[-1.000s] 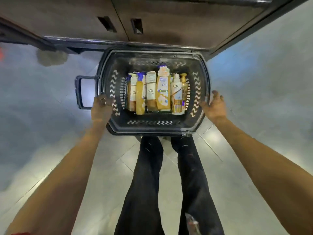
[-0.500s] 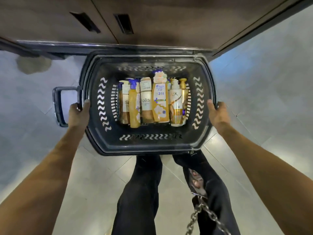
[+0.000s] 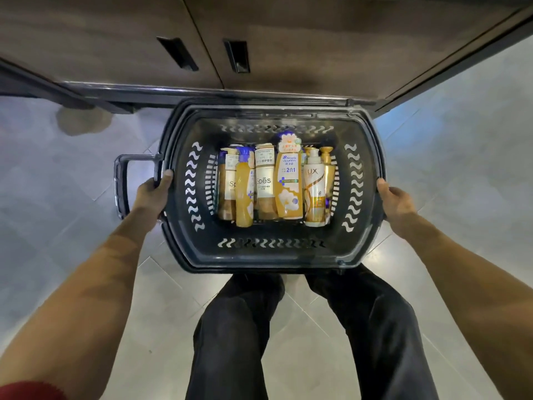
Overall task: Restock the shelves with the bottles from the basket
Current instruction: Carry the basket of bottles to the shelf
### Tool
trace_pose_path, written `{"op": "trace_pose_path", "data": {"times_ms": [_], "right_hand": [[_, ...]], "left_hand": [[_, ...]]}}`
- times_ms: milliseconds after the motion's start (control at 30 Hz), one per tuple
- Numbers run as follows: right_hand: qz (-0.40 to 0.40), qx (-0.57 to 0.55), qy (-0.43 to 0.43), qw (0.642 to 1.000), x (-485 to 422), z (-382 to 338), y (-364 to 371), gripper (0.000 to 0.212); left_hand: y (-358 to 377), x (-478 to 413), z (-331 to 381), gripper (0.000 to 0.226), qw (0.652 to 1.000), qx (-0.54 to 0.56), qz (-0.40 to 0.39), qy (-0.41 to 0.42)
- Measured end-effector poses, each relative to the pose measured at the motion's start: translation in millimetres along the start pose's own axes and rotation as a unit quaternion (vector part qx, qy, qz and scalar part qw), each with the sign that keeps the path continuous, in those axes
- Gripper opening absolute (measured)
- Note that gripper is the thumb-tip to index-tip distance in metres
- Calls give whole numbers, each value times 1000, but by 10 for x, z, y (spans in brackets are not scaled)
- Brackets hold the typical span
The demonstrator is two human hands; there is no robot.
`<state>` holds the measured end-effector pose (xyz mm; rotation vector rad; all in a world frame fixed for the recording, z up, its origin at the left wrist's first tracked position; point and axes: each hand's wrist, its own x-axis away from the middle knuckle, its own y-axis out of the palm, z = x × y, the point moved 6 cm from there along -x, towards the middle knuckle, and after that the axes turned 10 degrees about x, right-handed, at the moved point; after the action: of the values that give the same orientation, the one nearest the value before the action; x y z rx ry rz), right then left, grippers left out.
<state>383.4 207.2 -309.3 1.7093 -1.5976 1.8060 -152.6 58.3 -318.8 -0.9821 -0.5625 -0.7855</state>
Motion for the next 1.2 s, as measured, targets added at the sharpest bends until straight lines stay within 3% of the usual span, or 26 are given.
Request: {"op": "trace_pose_path", "data": {"times_ms": [233,633,833,967,1200], "right_hand": [[-57,-66,-3,996,129,109,-4,25],[-95,46,25,994,1052,-129,-215,32],[-68,169,-26,983,1669,-640,-263,57],[-86,282,-98,950,2139,-1087,-162,70],[-98,344,-192,914,3100,-1825,261,62]], "left_hand": [[-70,102,-172,62,999,4,-12,-37],[-898,1505,-1074,68,991,36,0,-130],[-1373,2484,-1512,65,969,141,44,-197],[-1682,3137,-1725,54,951,216,77,-207],[-2202,3890,-2158,68,915,286,124,-256]]}}
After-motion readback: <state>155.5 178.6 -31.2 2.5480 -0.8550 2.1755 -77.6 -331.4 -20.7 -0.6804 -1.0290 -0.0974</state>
